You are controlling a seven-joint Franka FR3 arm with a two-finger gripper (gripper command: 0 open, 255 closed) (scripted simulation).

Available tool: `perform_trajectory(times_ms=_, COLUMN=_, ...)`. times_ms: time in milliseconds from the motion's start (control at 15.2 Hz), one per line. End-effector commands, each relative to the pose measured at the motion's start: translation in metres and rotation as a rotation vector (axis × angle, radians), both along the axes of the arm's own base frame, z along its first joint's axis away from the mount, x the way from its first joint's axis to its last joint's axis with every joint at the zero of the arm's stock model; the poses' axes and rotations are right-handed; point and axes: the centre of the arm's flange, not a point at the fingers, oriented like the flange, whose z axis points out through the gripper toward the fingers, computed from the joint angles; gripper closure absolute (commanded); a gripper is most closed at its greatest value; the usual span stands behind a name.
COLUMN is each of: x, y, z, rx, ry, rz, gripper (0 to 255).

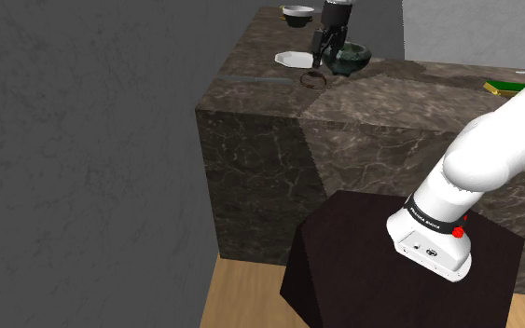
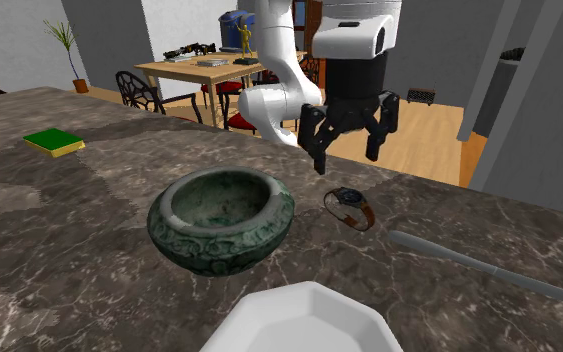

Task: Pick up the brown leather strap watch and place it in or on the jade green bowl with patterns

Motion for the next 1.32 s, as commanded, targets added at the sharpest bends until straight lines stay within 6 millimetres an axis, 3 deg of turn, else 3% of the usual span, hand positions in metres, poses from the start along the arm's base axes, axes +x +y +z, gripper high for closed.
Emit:
perform_trajectory(times_ms=0, x=0.019, y=-0.007, z=-0.008, rx=0.002, ry=-0.02, rz=0.003, gripper=0)
perform_trajectory(times_ms=594, x=0.025, y=-0.006, z=-0.049, rx=0.003, ry=-0.025, rz=0.004, gripper=0)
perform_trajectory(times_ms=1056, x=0.026, y=-0.006, z=-0.049, rx=0.003, ry=-0.025, rz=0.004, gripper=0)
perform_trajectory(times_ms=1122, x=0.026, y=-0.006, z=-0.049, rx=0.003, ry=-0.025, rz=0.004, gripper=255)
perform_trajectory(times_ms=1254, x=0.026, y=-0.006, z=-0.049, rx=0.003, ry=-0.025, rz=0.004, gripper=255)
